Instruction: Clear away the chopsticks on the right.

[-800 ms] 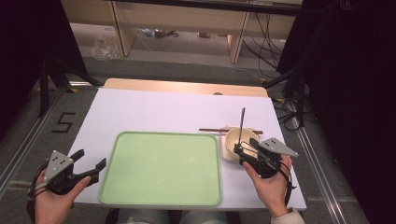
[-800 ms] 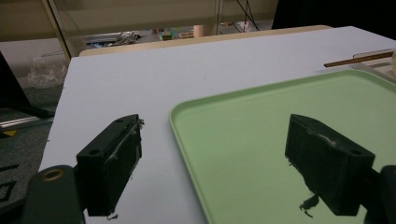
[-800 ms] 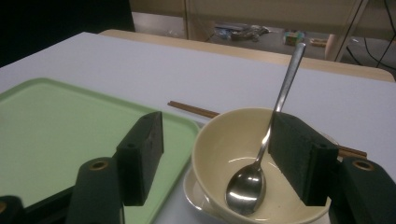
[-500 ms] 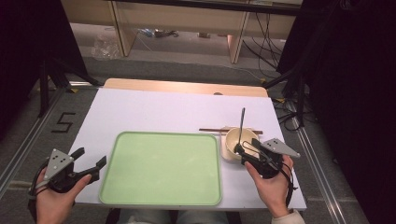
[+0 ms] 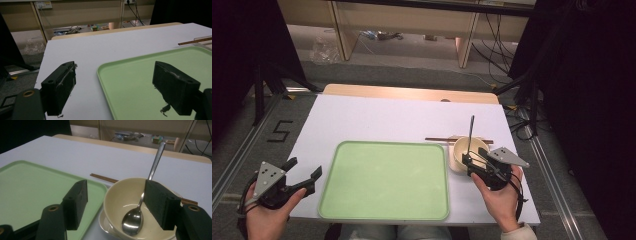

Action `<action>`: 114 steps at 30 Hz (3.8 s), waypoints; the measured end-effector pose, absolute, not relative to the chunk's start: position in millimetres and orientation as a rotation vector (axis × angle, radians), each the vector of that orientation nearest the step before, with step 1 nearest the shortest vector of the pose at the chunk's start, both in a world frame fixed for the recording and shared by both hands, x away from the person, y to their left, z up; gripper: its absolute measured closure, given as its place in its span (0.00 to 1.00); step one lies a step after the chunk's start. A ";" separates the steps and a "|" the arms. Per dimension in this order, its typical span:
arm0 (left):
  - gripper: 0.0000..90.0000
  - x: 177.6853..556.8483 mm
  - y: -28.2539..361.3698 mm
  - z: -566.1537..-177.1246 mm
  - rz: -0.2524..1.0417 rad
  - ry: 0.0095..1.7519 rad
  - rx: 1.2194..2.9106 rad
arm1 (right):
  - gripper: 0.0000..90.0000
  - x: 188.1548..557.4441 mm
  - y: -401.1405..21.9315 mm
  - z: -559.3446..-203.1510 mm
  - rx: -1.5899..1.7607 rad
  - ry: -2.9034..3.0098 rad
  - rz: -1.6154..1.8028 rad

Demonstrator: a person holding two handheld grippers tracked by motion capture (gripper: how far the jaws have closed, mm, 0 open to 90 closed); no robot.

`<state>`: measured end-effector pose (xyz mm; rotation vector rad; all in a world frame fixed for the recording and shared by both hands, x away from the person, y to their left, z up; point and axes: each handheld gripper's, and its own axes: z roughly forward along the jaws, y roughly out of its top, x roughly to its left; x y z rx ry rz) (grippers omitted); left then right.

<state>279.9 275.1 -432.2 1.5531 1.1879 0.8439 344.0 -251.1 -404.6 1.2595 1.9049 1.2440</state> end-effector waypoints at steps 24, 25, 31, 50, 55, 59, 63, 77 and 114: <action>0.22 283.0 271.1 -436.4 0.785 1.178 1.603 | 0.97 399.5 -231.3 -396.4 1.265 2.023 1.078; 0.23 283.0 270.6 -436.8 0.780 1.182 1.603 | 0.99 403.4 -230.6 -396.2 1.270 2.021 1.075; 0.23 283.2 270.9 -437.1 0.774 1.181 1.602 | 1.00 421.7 -226.9 -390.7 1.310 2.024 1.072; 0.23 283.7 270.7 -437.8 0.761 1.181 1.603 | 1.00 467.8 -207.3 -388.0 1.437 2.041 0.960; 0.23 283.7 270.4 -437.9 0.762 1.179 1.606 | 1.00 479.4 -204.2 -390.3 1.464 2.083 0.923; 0.23 283.6 270.7 -437.7 0.761 1.183 1.607 | 1.00 486.2 -202.3 -390.4 1.498 2.113 0.888; 0.23 283.5 270.6 -437.8 0.759 1.186 1.604 | 1.00 492.3 -200.3 -391.9 1.537 2.124 0.859; 0.24 283.7 270.6 -437.8 0.759 1.188 1.602 | 1.00 509.1 -199.4 -398.7 1.580 2.174 0.752; 0.24 284.1 271.1 -438.2 0.755 1.190 1.601 | 1.00 536.5 -181.3 -412.0 1.667 2.333 0.456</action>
